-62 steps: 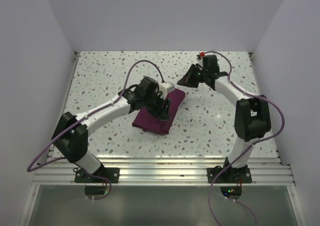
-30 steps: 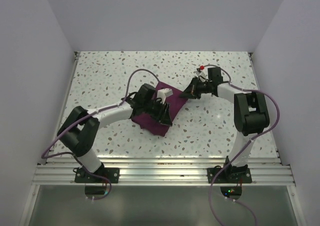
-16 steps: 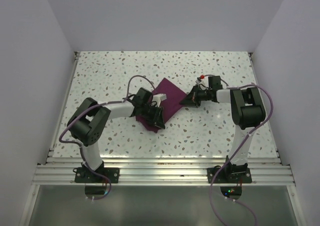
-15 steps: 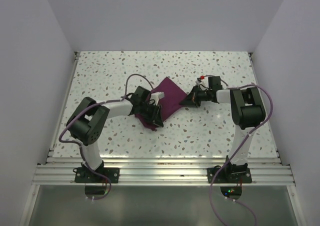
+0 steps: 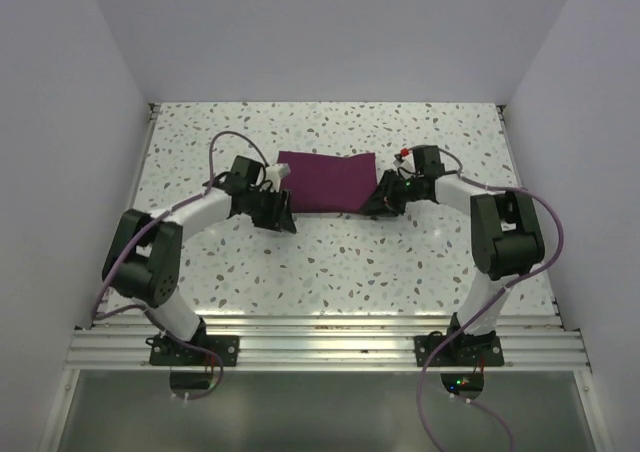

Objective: Prepare the surgical pack

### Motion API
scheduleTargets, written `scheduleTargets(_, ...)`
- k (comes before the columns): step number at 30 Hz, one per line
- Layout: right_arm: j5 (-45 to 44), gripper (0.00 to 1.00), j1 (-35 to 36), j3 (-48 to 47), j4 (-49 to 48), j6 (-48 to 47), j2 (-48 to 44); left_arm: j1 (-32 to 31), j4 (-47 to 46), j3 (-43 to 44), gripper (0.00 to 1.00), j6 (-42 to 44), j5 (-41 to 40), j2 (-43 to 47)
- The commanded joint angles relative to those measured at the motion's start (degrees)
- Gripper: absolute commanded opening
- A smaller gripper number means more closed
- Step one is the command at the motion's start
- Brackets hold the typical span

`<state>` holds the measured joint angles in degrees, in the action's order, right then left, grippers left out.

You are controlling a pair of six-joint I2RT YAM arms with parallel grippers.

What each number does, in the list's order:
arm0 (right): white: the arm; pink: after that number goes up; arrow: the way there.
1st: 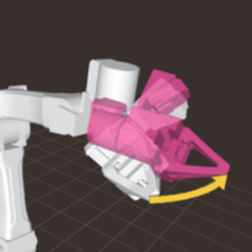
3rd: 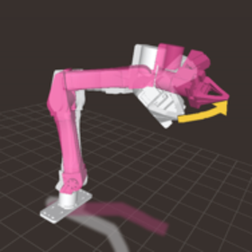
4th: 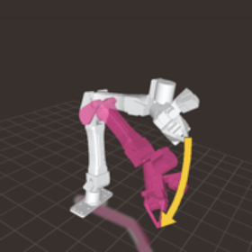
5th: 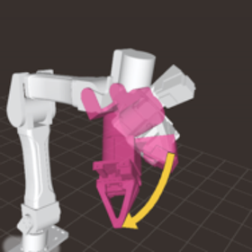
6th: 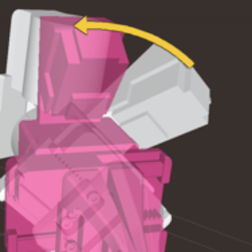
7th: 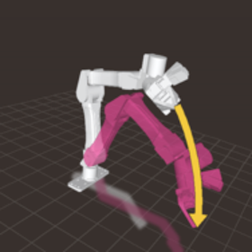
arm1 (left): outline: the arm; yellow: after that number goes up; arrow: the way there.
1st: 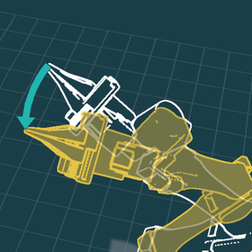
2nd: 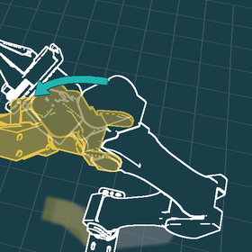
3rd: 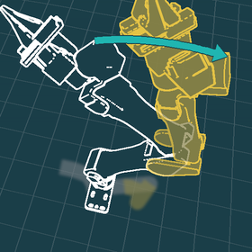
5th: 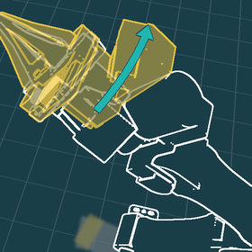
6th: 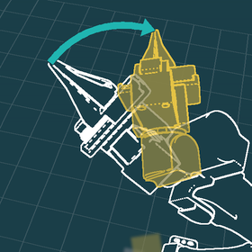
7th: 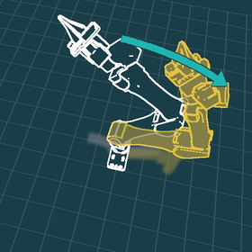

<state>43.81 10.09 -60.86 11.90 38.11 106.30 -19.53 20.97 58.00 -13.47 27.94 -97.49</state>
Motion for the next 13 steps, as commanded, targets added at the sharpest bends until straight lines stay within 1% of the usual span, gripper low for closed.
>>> scheduleTargets(1,-8.6,0.59,0.3,-8.8,17.3,-10.7,-7.5,-0.2,1.0,-7.2,0.59,-2.0,5.3,11.9)
scheduleTargets(2,-15.4,0.76,0.6,-10.2,24.3,-12.1,-8.5,-0.2,1.2,-8.8,0.62,-2.3,5.6,16.8)
scheduleTargets(3,-19.3,0.94,2.0,-11.4,27.1,-13.4,-9.4,-0.2,1.6,-10.1,0.65,-3.0,5.4,19.2)
scheduleTargets(4,-22.2,0.99,2.8,-13.4,30.2,-15.8,-10.7,-0.2,1.9,-12.6,0.72,-3.2,4.1,21.8)
scheduleTargets(5,-24.6,0.99,3.6,-13.8,33.4,-16.3,-11.1,-0.2,1.6,-13.8,0.81,-3.7,3.7,26.5)
scheduleTargets(6,-28.7,0.99,5.0,-13.8,34.5,-16.4,-11.5,-0.1,1.1,-15.0,1.00,-4.8,3.1,28.8)
scheduleTargets(8,-29.1,0.99,5.5,-12.1,34.2,-15.6,-12.0,-0.1,-2.3,-18.3,1.00,-6.8,1.3,34.2)
scheduleTargets(9,-28.6,0.99,5.6,-9.7,33.4,-14.3,-12.4,-0.1,-3.5,-19.7,1.00,-8.8,1.1,35.2)
scheduleTargets(10,-26.4,0.99,6.0,-7.1,30.2,-14.6,-13.6,-0.1,-4.6,-20.0,1.00,-10.0,0.4,36.0)
scheduleTargets(11,-25.9,0.99,6.5,-5.2,23.8,-14.4,-15.4,-0.1,-6.5,-20.2,1.00,-11.4,-0.2,36.7)
scheduleTargets(12,-27.4,0.99,7.1,-3.6,22.6,-14.3,-15.8,-0.1,-7.4,-20.3,1.00,-13.7,-0.6,36.6)
scheduleTargets(13,-27.1,0.99,7.3,-3.0,21.2,-14.6,-16.1,-0.1,-8.8,-20.6,1.00,-15.3,-1.0,36.7)
